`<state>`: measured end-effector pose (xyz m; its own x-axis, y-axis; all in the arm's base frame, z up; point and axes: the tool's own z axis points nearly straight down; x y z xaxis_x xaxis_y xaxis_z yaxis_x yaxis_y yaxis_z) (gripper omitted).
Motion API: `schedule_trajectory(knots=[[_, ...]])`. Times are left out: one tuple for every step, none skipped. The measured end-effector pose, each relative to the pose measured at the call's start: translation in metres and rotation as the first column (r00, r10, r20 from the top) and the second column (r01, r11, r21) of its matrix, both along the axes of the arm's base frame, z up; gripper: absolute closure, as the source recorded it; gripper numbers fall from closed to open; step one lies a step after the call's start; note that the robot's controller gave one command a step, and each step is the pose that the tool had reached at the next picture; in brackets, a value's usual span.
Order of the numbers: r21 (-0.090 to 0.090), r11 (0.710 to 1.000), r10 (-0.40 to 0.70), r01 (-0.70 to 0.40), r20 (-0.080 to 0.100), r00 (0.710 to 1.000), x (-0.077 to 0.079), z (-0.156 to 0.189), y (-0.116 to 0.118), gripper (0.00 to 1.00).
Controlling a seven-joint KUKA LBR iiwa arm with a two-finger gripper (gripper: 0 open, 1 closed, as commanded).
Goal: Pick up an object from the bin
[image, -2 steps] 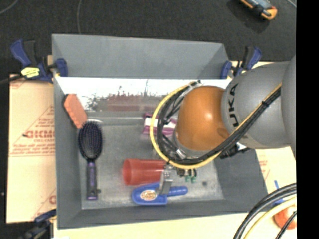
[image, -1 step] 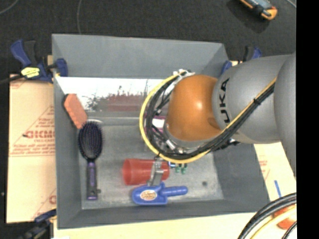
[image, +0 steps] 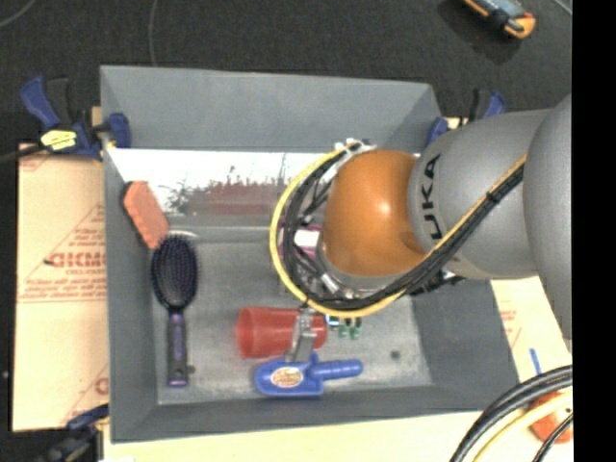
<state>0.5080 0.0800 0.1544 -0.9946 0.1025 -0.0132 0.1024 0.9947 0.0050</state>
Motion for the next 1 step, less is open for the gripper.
schedule_trajectory(knots=[[-0.002, 1.0, 0.03, -0.03, -0.003, 1.0, -0.0031, -0.0038, -0.0009, 0.0]])
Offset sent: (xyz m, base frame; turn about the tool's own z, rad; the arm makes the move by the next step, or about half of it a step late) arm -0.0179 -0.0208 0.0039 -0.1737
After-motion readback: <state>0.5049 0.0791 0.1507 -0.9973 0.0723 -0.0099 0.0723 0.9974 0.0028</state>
